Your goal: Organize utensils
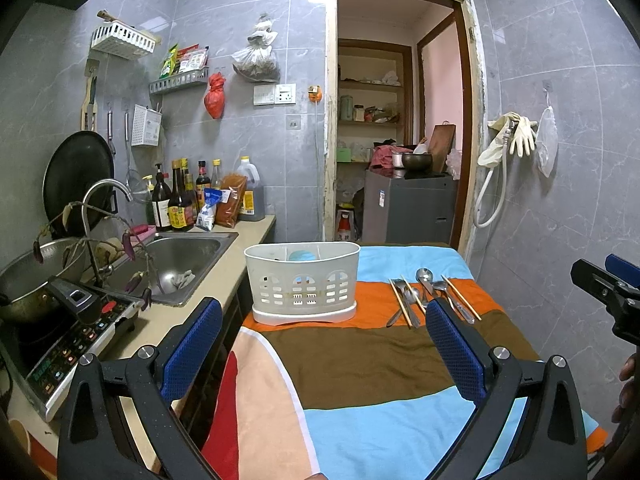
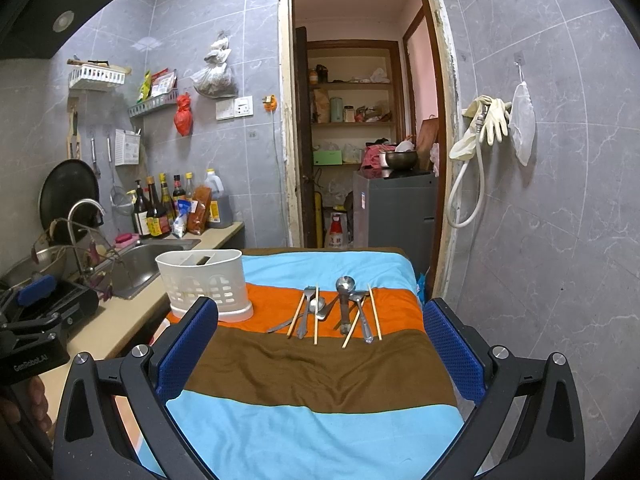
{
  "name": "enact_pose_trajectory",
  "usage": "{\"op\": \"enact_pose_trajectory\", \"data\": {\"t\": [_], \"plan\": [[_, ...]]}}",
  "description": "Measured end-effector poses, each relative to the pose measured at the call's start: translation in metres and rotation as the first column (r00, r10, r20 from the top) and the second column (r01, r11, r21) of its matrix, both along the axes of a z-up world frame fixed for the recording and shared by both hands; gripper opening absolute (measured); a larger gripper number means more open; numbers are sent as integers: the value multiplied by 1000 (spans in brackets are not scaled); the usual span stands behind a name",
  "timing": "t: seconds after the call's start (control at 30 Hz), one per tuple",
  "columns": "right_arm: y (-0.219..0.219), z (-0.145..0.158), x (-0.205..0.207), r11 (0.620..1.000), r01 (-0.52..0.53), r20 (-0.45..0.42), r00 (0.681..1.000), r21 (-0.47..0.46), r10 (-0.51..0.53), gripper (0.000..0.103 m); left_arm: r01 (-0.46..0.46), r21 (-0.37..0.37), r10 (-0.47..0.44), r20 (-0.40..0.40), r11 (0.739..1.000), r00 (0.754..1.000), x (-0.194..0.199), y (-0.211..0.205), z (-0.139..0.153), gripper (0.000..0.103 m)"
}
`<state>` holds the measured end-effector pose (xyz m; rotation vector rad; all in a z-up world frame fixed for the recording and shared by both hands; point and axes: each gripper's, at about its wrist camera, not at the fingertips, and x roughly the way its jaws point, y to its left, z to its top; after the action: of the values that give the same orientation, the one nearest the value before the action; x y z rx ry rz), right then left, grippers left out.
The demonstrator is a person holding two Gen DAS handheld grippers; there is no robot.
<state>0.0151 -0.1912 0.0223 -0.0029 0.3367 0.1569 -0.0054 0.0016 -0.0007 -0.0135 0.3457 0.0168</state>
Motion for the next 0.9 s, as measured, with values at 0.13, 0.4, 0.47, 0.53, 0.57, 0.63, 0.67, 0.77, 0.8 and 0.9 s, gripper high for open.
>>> {"op": "enact_pose_trajectory", "data": {"t": [0.13, 0.4, 0.47, 0.53, 0.57, 0.63, 0.67, 0.77, 0.8, 0.9], "plan": [[0, 0, 0, 1000, 1, 0, 1000, 1, -1, 103, 0, 1, 0, -2, 1000, 1000, 0, 0, 0, 100], [4, -1, 1, 1000, 0, 2, 1000, 11, 0, 103, 0, -8, 0, -11, 1000, 1000, 1, 2, -2, 100], [7, -2, 1, 1000, 7, 4, 1000, 10, -7, 103, 4, -13, -4, -15, 1000, 1000, 3, 4, -4, 100], [9, -3, 4, 1000, 9, -1, 1000, 7, -9, 103, 10, -13, -10, -19, 1000, 1000, 7, 6, -4, 100], [11, -3, 5, 1000, 11, -2, 1000, 1, -11, 103, 13, -14, -13, -20, 1000, 1000, 9, 8, -5, 100], [9, -2, 9, 1000, 20, 0, 1000, -15, -20, 103, 26, -15, -27, -18, 1000, 999, 17, 10, -4, 100], [7, -1, 11, 1000, 24, 1, 1000, -16, -24, 103, 30, -14, -30, -15, 999, 999, 21, 9, -2, 100], [1, 2, 19, 999, 37, 8, 999, -13, -37, 103, 21, -15, -21, -1, 1000, 1000, 32, 6, 2, 100], [0, 3, 22, 999, 41, 11, 999, -13, -40, 103, 16, -18, -16, 6, 1000, 1000, 36, 4, 4, 100], [-6, 7, 33, 999, 44, 26, 999, -9, -44, 103, 19, -34, -19, 16, 999, 1000, 51, -2, 9, 100]]}}
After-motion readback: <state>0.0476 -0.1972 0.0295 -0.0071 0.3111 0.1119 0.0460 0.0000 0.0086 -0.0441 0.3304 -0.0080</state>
